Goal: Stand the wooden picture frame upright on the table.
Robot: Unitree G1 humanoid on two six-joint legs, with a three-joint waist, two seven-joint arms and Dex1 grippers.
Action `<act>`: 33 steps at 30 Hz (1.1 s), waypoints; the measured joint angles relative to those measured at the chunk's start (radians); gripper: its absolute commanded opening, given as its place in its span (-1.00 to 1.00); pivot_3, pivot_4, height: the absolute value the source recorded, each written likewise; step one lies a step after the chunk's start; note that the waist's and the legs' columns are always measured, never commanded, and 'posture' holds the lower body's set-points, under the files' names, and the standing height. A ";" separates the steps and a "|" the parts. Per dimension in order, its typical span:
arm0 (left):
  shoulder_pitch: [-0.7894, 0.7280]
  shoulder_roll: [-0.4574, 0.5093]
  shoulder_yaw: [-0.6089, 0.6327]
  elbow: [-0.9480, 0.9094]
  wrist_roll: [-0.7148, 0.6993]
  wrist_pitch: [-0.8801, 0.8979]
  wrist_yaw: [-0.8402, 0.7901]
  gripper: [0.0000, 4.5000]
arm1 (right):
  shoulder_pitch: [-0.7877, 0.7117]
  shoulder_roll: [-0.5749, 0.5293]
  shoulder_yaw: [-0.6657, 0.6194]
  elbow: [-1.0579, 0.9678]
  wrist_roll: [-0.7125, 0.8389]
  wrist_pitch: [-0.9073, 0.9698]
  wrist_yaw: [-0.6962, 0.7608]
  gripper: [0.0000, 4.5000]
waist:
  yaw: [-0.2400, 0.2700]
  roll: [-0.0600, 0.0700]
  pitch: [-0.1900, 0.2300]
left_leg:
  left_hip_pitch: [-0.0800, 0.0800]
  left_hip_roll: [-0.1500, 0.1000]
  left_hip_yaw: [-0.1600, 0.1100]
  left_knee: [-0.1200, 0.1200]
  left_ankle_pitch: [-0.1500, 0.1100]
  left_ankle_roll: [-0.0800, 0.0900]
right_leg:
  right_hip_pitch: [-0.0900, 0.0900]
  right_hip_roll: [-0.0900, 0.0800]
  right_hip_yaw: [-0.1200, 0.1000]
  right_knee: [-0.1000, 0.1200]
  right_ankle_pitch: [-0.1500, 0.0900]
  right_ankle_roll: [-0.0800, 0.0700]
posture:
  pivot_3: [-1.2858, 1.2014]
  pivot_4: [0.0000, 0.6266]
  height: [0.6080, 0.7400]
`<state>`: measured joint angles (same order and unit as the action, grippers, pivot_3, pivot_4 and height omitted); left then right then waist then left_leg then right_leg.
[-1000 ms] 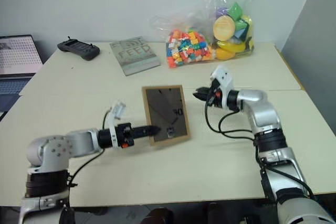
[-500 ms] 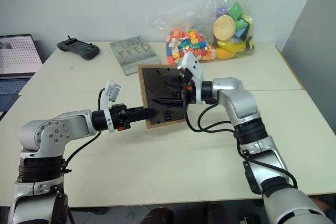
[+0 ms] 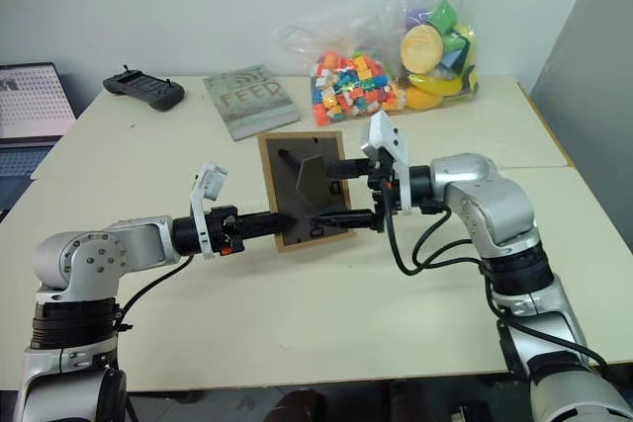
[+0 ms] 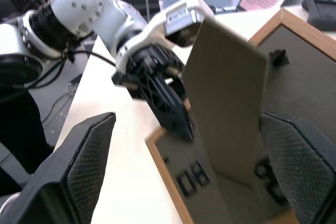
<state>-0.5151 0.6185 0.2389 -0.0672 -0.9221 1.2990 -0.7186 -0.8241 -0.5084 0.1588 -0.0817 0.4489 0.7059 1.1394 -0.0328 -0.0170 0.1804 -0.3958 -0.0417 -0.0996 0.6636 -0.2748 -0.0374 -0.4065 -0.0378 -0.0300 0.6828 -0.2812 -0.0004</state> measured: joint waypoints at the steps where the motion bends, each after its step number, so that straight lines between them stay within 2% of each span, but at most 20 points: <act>1: 0.001 -0.012 0.034 0.005 -0.033 0.046 0.018 -0.41 | 0.011 -0.022 -0.014 0.018 -0.019 -0.044 -0.008 1.00 | 0.002 0.000 0.000 | 0.000 0.000 0.000 0.000 0.000 0.000 | 0.000 0.000 0.000 0.000 0.000 0.000 | 0.03 -0.52 1.00; 3: 0.000 -0.032 0.080 0.022 -0.088 0.108 0.038 -0.41 | 0.023 -0.039 -0.032 0.060 -0.066 -0.139 -0.028 1.00 | 0.003 0.000 0.000 | 0.000 0.000 0.000 0.001 0.000 0.000 | 0.000 0.000 0.000 0.000 0.000 0.000 | 0.03 -0.52 1.00; 4: -0.001 -0.057 0.123 0.037 -0.143 0.187 0.063 -0.41 | 0.043 -0.058 -0.036 0.113 -0.142 -0.330 -0.044 1.00 | 0.003 0.000 0.000 | 0.000 0.000 0.001 0.001 0.000 0.000 | 0.000 0.000 0.000 0.000 0.000 0.000 | 0.03 -0.52 1.00; 6: -0.001 -0.067 0.141 0.049 -0.186 0.240 0.085 -0.41 | 0.062 -0.081 -0.033 0.171 -0.218 -0.515 -0.065 1.00 | 0.002 -0.001 0.000 | -0.001 0.000 0.001 0.001 0.000 0.000 | 0.000 0.000 0.000 -0.001 0.000 0.001 | 0.03 -0.52 1.00; 7: -0.001 -0.067 0.150 0.072 -0.242 0.272 0.110 -0.41 | 0.071 -0.108 -0.014 0.245 -0.320 -0.733 -0.115 1.00 | 0.002 -0.001 0.000 | 0.000 0.000 0.002 0.001 0.000 0.000 | 0.000 0.000 0.000 -0.001 0.000 0.001 | 0.03 -0.52 1.00; 10: 0.003 -0.055 0.149 0.122 -0.414 0.312 0.170 -0.41 | 0.072 -0.172 0.035 0.458 -0.614 -1.259 -0.328 1.00 | 0.002 -0.001 0.000 | 0.001 0.000 0.005 0.002 0.000 0.000 | 0.000 0.000 0.003 0.001 0.000 0.001 | 0.03 -0.52 1.00; 11: 0.006 -0.050 0.147 0.128 -0.459 0.311 0.189 -0.41 | 0.069 -0.179 0.045 0.499 -0.690 -1.373 -0.397 1.00 | 0.001 -0.001 0.000 | 0.001 0.000 0.006 0.001 0.001 -0.001 | 0.000 0.000 0.004 0.001 0.000 0.001 | 0.03 -0.52 1.00; 12: 0.011 -0.033 0.133 0.141 -0.560 0.310 0.234 -0.41 | 0.050 -0.175 0.065 0.565 -0.855 -1.580 -0.566 1.00 | -0.003 -0.001 0.000 | 0.004 0.000 0.008 0.001 0.001 -0.002 | 0.000 0.001 0.007 0.003 0.000 0.001 | 0.03 -0.52 1.00; 14: 0.012 -0.028 0.112 0.145 -0.617 0.311 0.264 -0.41 | 0.029 -0.170 0.077 0.598 -0.952 -1.689 -0.668 1.00 | -0.005 -0.002 0.001 | 0.006 0.000 0.013 0.000 0.001 -0.002 | -0.001 0.002 0.013 0.005 0.000 0.002 | 0.03 -0.52 1.00; 16: 0.049 0.007 0.046 0.143 -0.761 0.280 0.346 -0.41 | -0.027 -0.140 0.099 0.650 -1.128 -1.821 -0.873 1.00 | -0.012 -0.003 0.001 | 0.012 0.001 0.019 -0.001 0.001 -0.003 | -0.001 0.003 0.019 0.008 0.000 0.001 | 0.03 -0.52 1.00; 18: 0.084 0.034 -0.007 0.136 -0.859 0.236 0.409 -0.41 | -0.057 -0.109 0.100 0.664 -1.219 -1.871 -1.000 1.00 | -0.014 -0.004 0.002 | 0.013 0.001 0.019 -0.002 0.001 -0.003 | -0.001 0.003 0.020 0.008 0.000 0.001 | 0.03 -0.52 1.00; 22: 0.121 0.084 -0.087 0.093 -0.997 0.129 0.492 -0.41 | -0.117 -0.067 0.119 0.670 -1.346 -1.925 -1.198 1.00 | -0.009 -0.005 0.002 | 0.013 0.001 0.020 -0.001 0.001 -0.003 | -0.002 0.003 0.021 0.009 0.000 0.001 | 0.03 -0.52 1.00; 25: 0.129 0.102 -0.097 0.061 -1.013 0.097 0.492 -0.41 | -0.139 -0.068 0.130 0.677 -1.388 -1.957 -1.274 1.00 | 0.001 -0.005 0.002 | 0.013 0.001 0.020 -0.001 0.001 -0.003 | -0.001 0.003 0.022 0.008 0.000 0.001 | 0.03 -0.52 1.00; 28: 0.146 0.115 -0.116 0.042 -1.019 0.073 0.492 -0.41 | -0.148 -0.073 0.161 0.700 -1.419 -1.991 -1.323 0.80 | 0.003 -0.005 0.002 | 0.013 0.000 0.020 -0.001 0.001 -0.003 | 0.000 0.003 0.022 0.008 0.000 0.001 | 0.03 -0.52 1.00; 33: 0.160 0.122 -0.135 0.021 -1.022 0.050 0.488 -0.41 | -0.155 -0.083 0.200 0.738 -1.443 -2.024 -1.361 0.29 | 0.000 -0.005 0.002 | 0.013 0.001 0.020 -0.001 0.001 -0.002 | 0.000 0.004 0.022 0.009 0.000 0.001 | 0.03 -0.52 1.00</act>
<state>-0.3553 0.7406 0.1042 -0.0460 -1.9439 1.3491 -0.2308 -0.9786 -0.5919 0.3585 0.6559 -0.9938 -1.3177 -0.2211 -0.0331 -0.0222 0.1822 -0.3826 -0.0410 -0.0793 0.6624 -0.2734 -0.0399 -0.4069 -0.0342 -0.0080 0.6914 -0.2810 0.0008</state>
